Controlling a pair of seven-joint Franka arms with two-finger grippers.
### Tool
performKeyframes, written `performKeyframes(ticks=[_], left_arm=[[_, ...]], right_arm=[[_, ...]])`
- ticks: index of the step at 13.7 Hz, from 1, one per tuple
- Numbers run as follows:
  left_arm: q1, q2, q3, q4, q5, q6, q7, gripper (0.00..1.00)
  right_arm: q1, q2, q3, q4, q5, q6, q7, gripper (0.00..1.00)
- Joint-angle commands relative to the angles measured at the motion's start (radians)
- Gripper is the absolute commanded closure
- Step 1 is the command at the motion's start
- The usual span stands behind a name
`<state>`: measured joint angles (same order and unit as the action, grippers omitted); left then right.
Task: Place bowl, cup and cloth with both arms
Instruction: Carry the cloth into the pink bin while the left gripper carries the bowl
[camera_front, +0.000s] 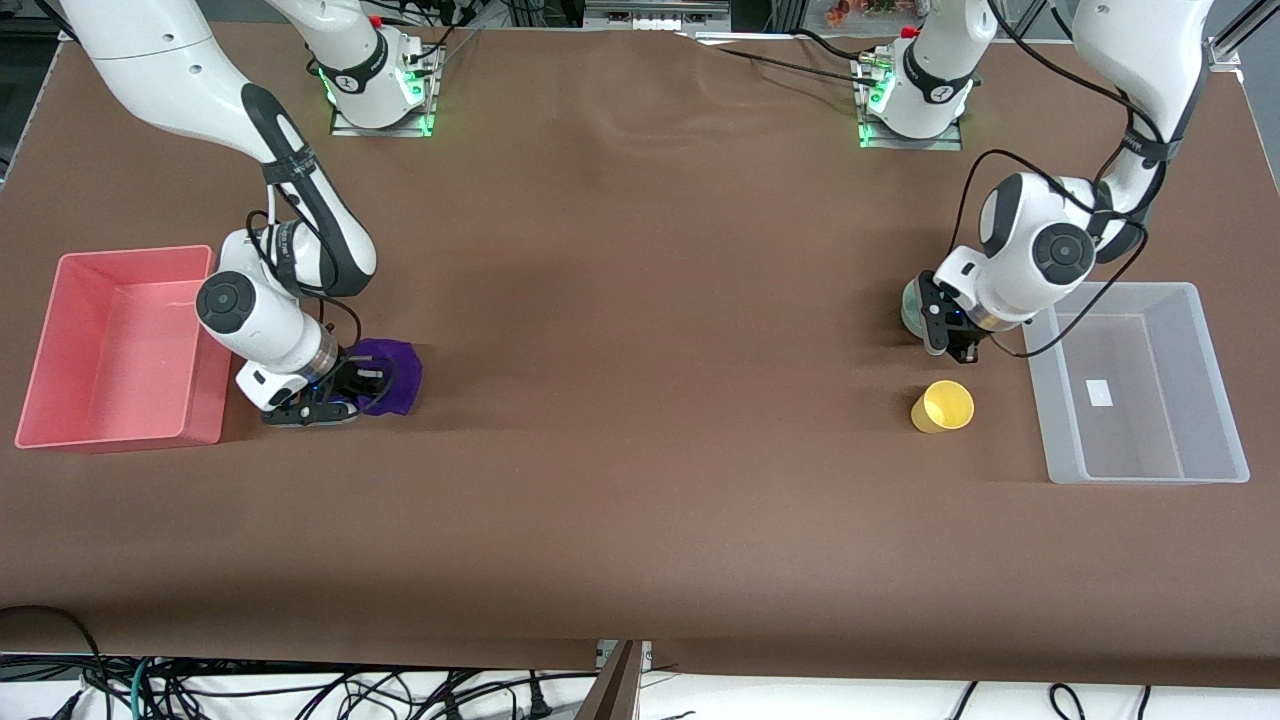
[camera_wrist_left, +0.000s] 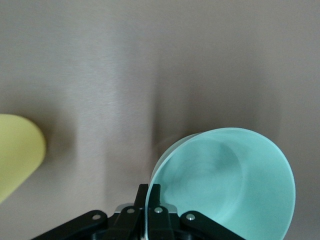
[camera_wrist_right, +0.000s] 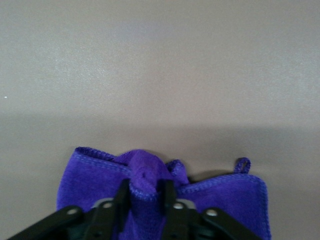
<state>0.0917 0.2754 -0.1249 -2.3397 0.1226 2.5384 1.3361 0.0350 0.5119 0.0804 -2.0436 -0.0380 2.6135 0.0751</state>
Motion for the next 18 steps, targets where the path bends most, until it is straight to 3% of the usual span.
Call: performKeyframes(ticks=[1,4,6,9,12,16,18], left_arm=[[0.02,-0.074,-0.007,0.109,0.009,-0.229,0.026,1.0],[0.063,-0.064,0.001,0.371,0.018,-0.585,0.057,1.0],[0.136,-0.029,0.002,0.491,0.02,-0.65,0.07,1.0],[0.242,0.111,0.005,0.623,0.023,-0.639,0.112,1.0],[0.325,0.266,0.002,0.72,0.054,-0.56,0.121,1.0],[0.423,0.369,0.004,0.704,0.051,-0.35,0.12,1.0],[0.465,0.407,0.004,0.701,0.051,-0.331,0.121,1.0]], right_arm=[[-0.007,-0.024,0.006,0.0,-0.006,-0.009,-0.015,1.0],[-0.03,-0.073,0.004,0.106,-0.006,-0.207,-0.056,1.0],[-0.055,-0.104,0.004,0.228,-0.005,-0.422,-0.113,1.0],[-0.098,-0.13,-0.019,0.408,-0.005,-0.735,-0.253,1.0],[-0.104,-0.148,-0.134,0.545,-0.006,-0.979,-0.446,1.0],[-0.104,-0.161,-0.325,0.56,-0.029,-1.049,-0.728,1.0],[-0.11,-0.139,-0.384,0.545,-0.029,-1.025,-0.788,1.0]])
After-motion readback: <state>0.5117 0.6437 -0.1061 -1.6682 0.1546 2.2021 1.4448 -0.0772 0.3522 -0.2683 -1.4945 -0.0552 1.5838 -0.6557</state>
